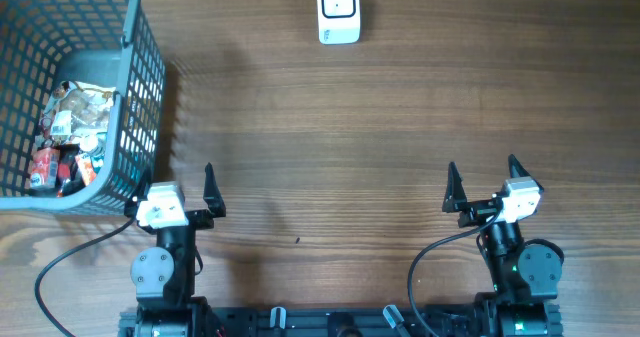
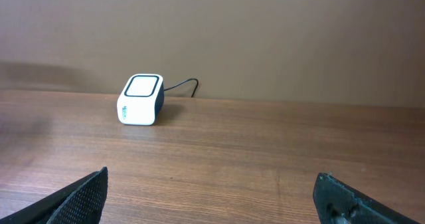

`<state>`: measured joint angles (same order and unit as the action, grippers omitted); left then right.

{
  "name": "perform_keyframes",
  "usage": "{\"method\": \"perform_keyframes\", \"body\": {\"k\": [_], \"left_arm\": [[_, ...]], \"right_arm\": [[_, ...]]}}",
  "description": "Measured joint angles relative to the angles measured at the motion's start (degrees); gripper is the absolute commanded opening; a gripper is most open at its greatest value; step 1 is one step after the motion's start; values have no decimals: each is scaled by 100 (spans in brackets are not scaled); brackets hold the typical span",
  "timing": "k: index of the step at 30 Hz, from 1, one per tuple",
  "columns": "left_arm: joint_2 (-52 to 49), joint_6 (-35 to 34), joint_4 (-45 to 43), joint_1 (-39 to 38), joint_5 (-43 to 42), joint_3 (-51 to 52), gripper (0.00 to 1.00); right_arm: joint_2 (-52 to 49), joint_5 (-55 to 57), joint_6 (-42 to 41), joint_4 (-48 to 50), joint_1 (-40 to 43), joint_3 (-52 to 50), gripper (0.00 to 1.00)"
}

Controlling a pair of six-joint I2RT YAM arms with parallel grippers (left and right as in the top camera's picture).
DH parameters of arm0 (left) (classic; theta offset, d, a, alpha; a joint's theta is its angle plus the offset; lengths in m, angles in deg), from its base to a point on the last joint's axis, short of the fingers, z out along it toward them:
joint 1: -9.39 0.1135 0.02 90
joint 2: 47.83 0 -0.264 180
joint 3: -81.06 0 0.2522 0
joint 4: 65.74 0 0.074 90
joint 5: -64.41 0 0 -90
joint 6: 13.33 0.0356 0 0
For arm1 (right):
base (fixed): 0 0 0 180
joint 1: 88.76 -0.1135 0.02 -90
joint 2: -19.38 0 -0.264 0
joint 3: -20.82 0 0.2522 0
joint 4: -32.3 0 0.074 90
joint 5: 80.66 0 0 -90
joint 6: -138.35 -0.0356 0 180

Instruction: Scan the item barcode

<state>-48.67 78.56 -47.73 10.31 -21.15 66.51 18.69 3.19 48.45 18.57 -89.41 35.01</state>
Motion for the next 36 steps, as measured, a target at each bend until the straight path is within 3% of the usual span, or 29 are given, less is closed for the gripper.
{"method": "perform_keyframes", "body": {"k": [36], "left_arm": [[-7,0,-179,0,-2,7,100]], "right_arm": [[0,0,0,0,0,0,100]]}}
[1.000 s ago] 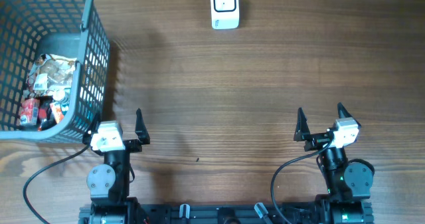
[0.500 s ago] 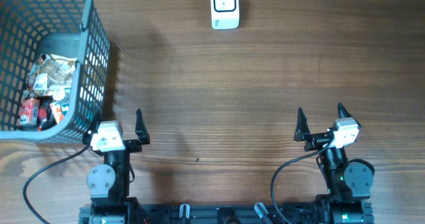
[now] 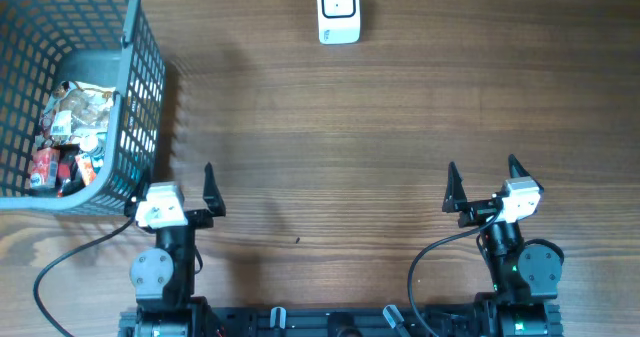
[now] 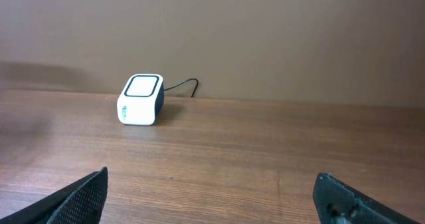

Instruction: Scan the item barcode

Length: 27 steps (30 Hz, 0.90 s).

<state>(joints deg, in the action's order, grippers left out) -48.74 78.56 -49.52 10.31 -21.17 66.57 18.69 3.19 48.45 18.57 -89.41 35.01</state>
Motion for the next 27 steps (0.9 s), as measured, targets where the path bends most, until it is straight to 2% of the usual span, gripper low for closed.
{"method": "perform_keyframes", "body": {"k": [7,8,10,11,13,14,16,19,20,21,22,24,25,27], "left_arm": [[-13,-96,-7,0,-127,20,100],[-22,-350,-142,0,-518,20,100],[-37,-1080,-616,22,-1860,39,100],[-37,-1510,-1064,20,-2761,35,100],[-81,-2011,-2260,22,-3779,44,100],[-68,-2140,-2470,20,-3943,31,100],[-63,-2350,-3810,22,-4448,-7,100],[-144,-2562,-3825,22,-4435,-457,100],[-201,-2577,-3738,22,-4419,-706,100],[-326,-2516,-3169,20,-4422,-1126,100],[-732,-2330,-2240,44,-4336,-1862,100],[-1814,-1895,365,149,-4260,-3491,100],[-2304,-1740,1029,166,-4347,-4054,100],[-3432,-1331,1556,177,-4922,-5174,100]], "right_arm": [[0,0,0,0,0,0,100],[0,0,0,0,0,0,100],[0,0,0,0,0,0,100],[0,0,0,0,0,0,100],[-9,0,0,-4,0,0,100],[-11,2,0,-2,0,0,100],[-15,0,0,0,0,0,100],[-15,0,0,0,0,0,100],[-15,0,0,0,0,0,100],[-20,0,0,2,0,0,100],[-28,0,0,-2,0,-2,100],[-44,0,0,0,0,-7,100],[-44,0,0,-2,0,-7,100],[-42,0,0,0,0,-7,100]]}}
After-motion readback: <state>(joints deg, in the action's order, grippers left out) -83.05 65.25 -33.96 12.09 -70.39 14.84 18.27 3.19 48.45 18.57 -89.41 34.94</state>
